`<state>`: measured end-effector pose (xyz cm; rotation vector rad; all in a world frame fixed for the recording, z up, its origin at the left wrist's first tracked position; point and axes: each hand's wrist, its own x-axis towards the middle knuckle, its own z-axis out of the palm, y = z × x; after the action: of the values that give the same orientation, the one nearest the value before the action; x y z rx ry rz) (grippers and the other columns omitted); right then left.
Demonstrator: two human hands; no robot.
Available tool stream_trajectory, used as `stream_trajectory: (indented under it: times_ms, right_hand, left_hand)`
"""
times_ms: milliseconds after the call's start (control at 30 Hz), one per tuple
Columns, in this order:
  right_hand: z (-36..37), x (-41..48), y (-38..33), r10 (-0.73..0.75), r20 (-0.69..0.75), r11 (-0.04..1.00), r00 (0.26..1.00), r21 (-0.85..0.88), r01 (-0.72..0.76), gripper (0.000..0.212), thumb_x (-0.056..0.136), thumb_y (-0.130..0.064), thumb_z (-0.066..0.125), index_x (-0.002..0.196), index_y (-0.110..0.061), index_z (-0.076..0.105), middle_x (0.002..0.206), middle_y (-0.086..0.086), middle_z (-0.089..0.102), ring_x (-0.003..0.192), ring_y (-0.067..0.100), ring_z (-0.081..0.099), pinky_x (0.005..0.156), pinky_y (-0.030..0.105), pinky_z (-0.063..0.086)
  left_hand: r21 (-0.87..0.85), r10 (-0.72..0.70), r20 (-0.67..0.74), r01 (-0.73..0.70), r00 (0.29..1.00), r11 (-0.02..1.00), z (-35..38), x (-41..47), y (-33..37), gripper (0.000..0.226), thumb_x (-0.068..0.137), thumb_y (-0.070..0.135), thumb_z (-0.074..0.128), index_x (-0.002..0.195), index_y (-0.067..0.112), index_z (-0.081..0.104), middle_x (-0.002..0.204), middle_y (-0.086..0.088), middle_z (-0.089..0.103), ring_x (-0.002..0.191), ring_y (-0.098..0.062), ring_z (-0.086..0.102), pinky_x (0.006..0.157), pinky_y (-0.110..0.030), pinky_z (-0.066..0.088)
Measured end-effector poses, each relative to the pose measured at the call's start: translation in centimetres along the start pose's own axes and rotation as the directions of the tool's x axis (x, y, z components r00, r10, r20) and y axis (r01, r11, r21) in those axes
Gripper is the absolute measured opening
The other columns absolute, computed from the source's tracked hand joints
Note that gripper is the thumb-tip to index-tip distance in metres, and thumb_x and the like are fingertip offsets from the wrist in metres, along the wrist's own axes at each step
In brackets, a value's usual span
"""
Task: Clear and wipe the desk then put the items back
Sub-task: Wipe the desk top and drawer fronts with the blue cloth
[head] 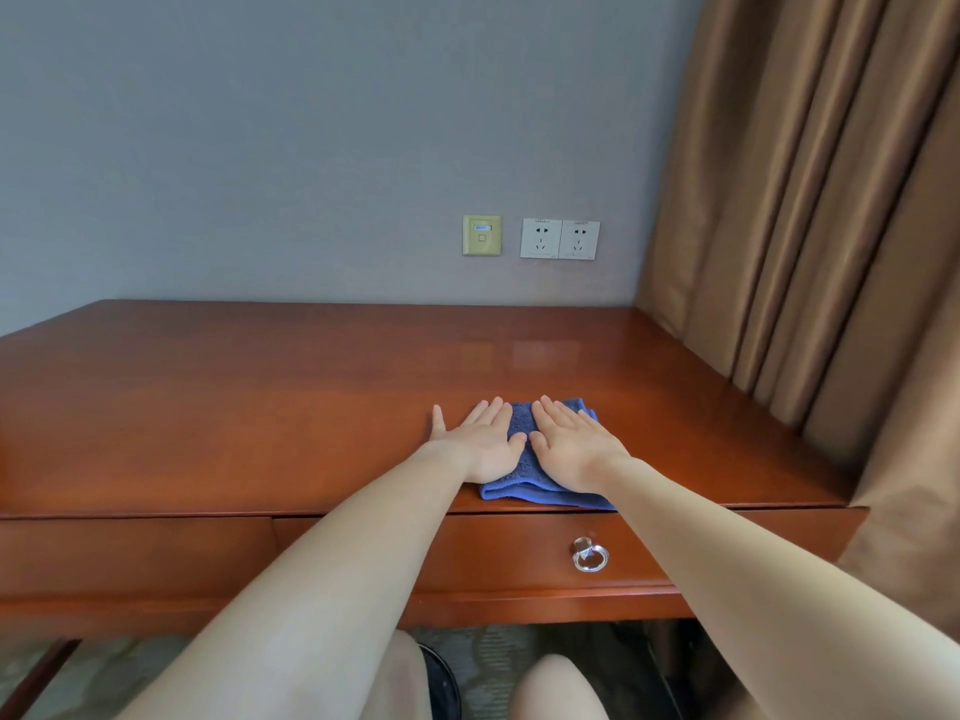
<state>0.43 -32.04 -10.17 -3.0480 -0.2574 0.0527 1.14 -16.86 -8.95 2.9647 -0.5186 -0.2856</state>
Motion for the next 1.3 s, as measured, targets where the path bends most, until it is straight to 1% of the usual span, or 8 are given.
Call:
stream_trajectory:
  times_ms: [200, 333, 700, 1300]
  right_hand:
    - [-0.1, 2.8, 0.2, 0.013, 0.003, 1.000, 1.000, 0.008, -0.013, 0.056, 0.105, -0.034, 0.013, 0.156, -0.013, 0.001, 0.163, 0.002, -0.004, 0.150, 0.015, -0.003, 0.122, 0.034, -0.001]
    - [-0.2, 5.0, 0.5, 0.014, 0.002, 1.000, 1.000, 0.009, -0.014, 0.056, 0.105, -0.034, 0.013, 0.155, -0.013, 0.001, 0.163, 0.003, -0.003, 0.150, 0.015, -0.003, 0.122, 0.034, -0.001]
    - [-0.5, 12.4, 2.1, 0.019, 0.008, 1.000, 1.000, -0.002, -0.019, 0.056, 0.104, -0.034, 0.013, 0.155, -0.014, 0.001, 0.163, 0.002, -0.004, 0.150, 0.014, -0.003, 0.122, 0.035, -0.002]
    - [-2.0, 29.6, 7.6, 0.035, -0.010, 0.999, 0.999, -0.009, -0.035, 0.056, 0.104, -0.033, 0.015, 0.155, -0.012, 0.005, 0.163, 0.003, -0.001, 0.150, 0.014, -0.001, 0.121, 0.035, 0.000]
  left_hand:
    - [-0.024, 0.003, -0.003, -0.003, 1.000, 1.000, -0.6, 2.5, -1.1, 0.058, 0.104, 0.045, 0.009, 0.155, 0.022, -0.006, 0.162, 0.008, -0.014, 0.148, -0.009, -0.013, 0.114, -0.061, -0.014]
    - [0.027, 0.020, -0.020, -0.019, 1.000, 0.999, -1.0, 4.6, -2.1, 0.058, 0.104, 0.046, 0.008, 0.155, 0.022, -0.005, 0.162, 0.008, -0.012, 0.149, -0.010, -0.012, 0.113, -0.061, -0.015]
    - [0.039, 0.037, -0.029, -0.035, 0.999, 0.999, -2.6, 11.8, -4.4, 0.059, 0.104, 0.045, 0.008, 0.155, 0.020, -0.005, 0.162, 0.007, -0.012, 0.149, -0.010, -0.012, 0.114, -0.059, -0.015]
    - [0.049, 0.055, -0.048, -0.052, 0.997, 0.997, -6.1, 29.6, -7.7, 0.059, 0.104, 0.045, 0.009, 0.156, 0.019, -0.003, 0.163, 0.007, -0.009, 0.149, -0.011, -0.009, 0.115, -0.058, -0.014]
